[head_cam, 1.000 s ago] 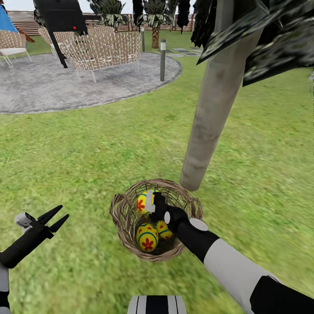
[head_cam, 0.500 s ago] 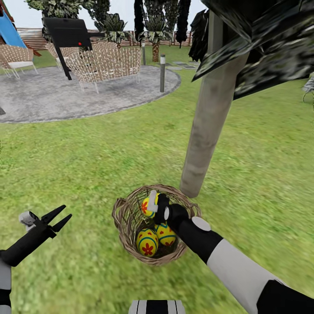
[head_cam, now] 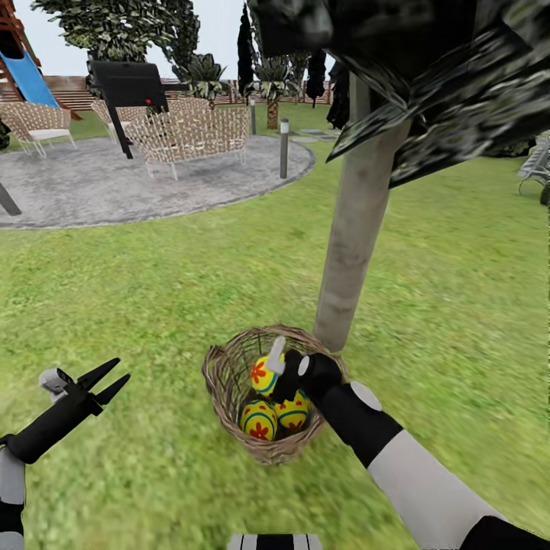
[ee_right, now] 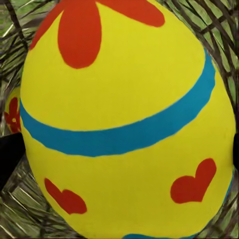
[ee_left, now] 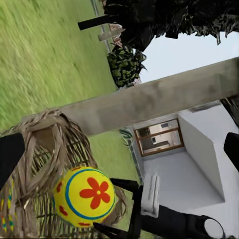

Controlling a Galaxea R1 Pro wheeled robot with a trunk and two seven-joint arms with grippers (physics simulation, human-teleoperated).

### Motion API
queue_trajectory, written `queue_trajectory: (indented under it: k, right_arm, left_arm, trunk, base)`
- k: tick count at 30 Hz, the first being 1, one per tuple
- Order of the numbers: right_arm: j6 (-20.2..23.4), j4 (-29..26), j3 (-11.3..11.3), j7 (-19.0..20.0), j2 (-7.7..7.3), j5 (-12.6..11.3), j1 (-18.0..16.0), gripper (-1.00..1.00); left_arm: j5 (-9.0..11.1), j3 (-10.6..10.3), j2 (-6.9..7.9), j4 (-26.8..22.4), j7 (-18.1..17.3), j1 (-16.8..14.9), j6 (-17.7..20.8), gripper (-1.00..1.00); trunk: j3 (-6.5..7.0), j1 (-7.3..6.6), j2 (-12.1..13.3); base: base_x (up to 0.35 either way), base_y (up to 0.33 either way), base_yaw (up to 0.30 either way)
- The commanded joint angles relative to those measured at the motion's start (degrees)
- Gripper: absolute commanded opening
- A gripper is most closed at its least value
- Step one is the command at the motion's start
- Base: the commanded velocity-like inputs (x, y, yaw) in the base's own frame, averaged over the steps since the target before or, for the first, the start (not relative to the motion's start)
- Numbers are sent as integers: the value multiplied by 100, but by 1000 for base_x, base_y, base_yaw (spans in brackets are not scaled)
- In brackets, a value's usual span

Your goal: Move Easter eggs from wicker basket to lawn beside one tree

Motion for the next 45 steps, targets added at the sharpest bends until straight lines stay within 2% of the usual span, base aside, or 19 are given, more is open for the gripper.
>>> queue_trajectory:
  k: [1,3,6,10,12,14,16,17,19,22,24,26,28,32,37,39,40,43,45]
  right_arm:
    - [3,-18,-213,4,13,-4,1,-100]
    - [3,-144,-391,51,19,-4,10,-100]
    - [3,-587,-447,234,6,-29,74,-100]
    - [3,-1088,-464,267,-38,-783,241,-100]
    - [3,-1157,-465,273,-46,-927,254,-100]
    - [3,-1285,-485,272,-62,-1282,258,-100]
    - [3,-1328,-817,270,-120,-1624,258,-100]
    - [3,-1355,-1180,274,-136,-1765,258,-100]
    - [3,-1468,-1656,278,-143,-2013,269,-100]
    - [-4,-1663,-1897,279,-155,-2555,393,-100]
    - [-6,-1693,-2354,316,-148,-2668,412,-100]
    - [-6,-1698,-2526,596,-156,-2915,416,-100]
    - [-6,-1692,-2589,1073,-292,-3266,417,-100]
    - [-6,-1689,-2733,1213,-471,-3962,503,-100]
    - [-6,-1691,-2820,1227,-505,-4086,544,-100]
    - [2,-1691,-3346,1569,-498,-4091,557,-100]
    - [2,-1691,-3472,1697,-497,-4091,561,-100]
    - [3,-1691,-3767,1835,-497,-4091,573,-100]
    - [3,-1691,-3819,1847,-497,-4091,574,-100]
  left_arm:
    - [-2,-2,-2,-1,3,0,-1,100]
    - [-2,-4,-4,-3,5,-1,-1,100]
    - [-3,-4,-12,-2,6,-1,-1,100]
    - [-3,-4,-20,12,7,-1,-2,100]
    - [-4,-4,-16,13,9,-1,-7,100]
    - [-6,-4,-13,13,11,-1,-9,100]
    - [-8,-4,-13,13,10,-4,-8,100]
    - [-9,-6,-15,13,12,-5,-6,100]
    - [-11,-11,-25,14,14,-8,-9,100]
    - [-11,-13,-30,20,27,-16,-9,100]
    - [-11,-13,-30,20,31,-18,-9,100]
    - [-11,-12,-32,21,32,-18,-9,100]
    - [-11,-13,-38,17,32,-18,-16,100]
    - [-12,-13,-47,19,32,-18,-18,100]
    - [-11,-11,-53,15,32,-18,-22,100]
    - [27,49,-106,5,-9,2,-59,100]
    - [30,56,-116,4,-13,5,-78,100]
    - [32,51,-157,6,-12,8,-104,100]
    - [31,42,-190,5,-12,8,-110,100]
  trunk:
    - [23,-2,2]
    - [67,-7,4]
    - [134,-15,8]
    - [222,-25,14]
    - [267,-31,16]
    - [311,-36,19]
    - [355,-41,22]
    - [377,-43,23]
    - [422,-49,26]
    - [488,-56,30]
    - [532,-62,32]
    - [577,-67,35]
    - [621,-72,38]
    - [710,-82,43]
    - [799,-192,244]
    - [803,-192,244]
    - [809,-192,244]
    - [828,-192,244]
    - [841,-192,244]
  base:
    - [-322,0,0]
    - [-135,0,0]
    - [-23,0,0]
    - [-1,0,0]
    - [0,0,0]
    - [-196,0,0]
    - [-308,0,0]
    - [-332,0,0]
    - [-337,0,0]
    - [-195,0,0]
    - [-21,0,0]
    - [-5,0,0]
    - [-133,0,0]
    - [-311,0,0]
    - [-250,0,0]
    - [-17,0,-64]
    - [-4,0,-170]
    - [-1,0,-201]
    - [0,0,-212]
